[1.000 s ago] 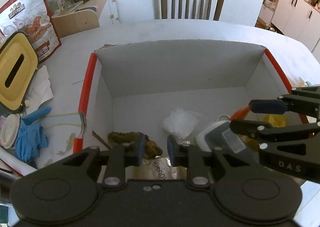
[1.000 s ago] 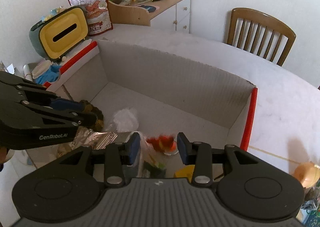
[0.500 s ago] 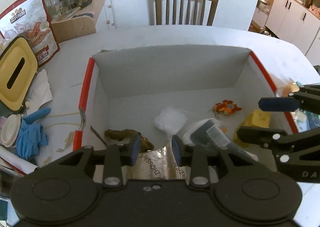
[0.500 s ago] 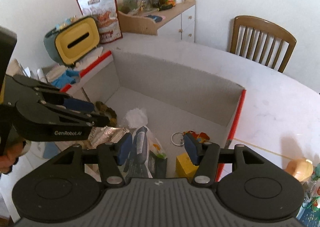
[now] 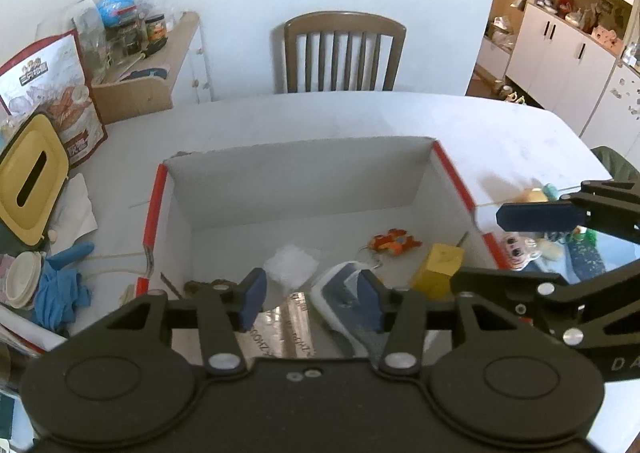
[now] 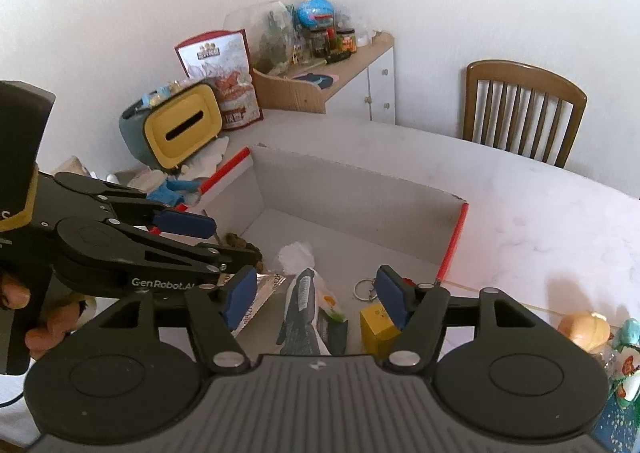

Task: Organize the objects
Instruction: 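Withdraw both open tools from the box back toward the table items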

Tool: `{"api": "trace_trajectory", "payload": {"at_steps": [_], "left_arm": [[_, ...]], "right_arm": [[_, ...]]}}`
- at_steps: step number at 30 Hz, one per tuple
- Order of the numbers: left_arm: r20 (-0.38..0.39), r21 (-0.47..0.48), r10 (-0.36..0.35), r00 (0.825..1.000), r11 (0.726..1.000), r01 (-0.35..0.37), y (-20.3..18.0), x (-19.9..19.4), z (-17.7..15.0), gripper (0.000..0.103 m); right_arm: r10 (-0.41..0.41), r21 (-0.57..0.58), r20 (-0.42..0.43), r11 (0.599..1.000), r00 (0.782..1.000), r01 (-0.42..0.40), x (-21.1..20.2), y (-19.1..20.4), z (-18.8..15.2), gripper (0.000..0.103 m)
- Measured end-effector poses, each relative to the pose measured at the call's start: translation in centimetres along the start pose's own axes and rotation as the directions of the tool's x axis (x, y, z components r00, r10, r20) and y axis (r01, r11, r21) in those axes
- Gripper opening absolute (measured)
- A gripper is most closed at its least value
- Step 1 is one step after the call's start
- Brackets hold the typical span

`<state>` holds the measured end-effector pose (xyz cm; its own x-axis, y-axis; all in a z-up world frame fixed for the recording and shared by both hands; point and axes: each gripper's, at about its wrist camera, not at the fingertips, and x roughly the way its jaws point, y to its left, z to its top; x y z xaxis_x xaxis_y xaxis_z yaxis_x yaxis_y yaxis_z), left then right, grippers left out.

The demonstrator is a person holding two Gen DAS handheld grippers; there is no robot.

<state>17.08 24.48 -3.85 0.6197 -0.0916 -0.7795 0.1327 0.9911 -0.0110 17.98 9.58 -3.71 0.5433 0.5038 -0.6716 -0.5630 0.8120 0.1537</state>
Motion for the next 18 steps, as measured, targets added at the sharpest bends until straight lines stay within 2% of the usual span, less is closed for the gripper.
{"api": "trace_trajectory", "payload": {"at_steps": [11,18], "left_arm": [[0.06,0.009,-0.009,0.998,1.0,0.009,-3.0,-2.5,0.2,0.07],[0.083,0.015,-0.02,0.996,1.0,0.019,-5.8,-3.3,0.3,0.077]], "right_arm": [[0.013,0.031,0.062,0.999,0.998,-0.014,-4.4,-1.8,-1.1,0.072],[0.007,0.063,0.085,0.998,0.996,-0.012,-6.9,-4.0,-2.4,0.076]]}}
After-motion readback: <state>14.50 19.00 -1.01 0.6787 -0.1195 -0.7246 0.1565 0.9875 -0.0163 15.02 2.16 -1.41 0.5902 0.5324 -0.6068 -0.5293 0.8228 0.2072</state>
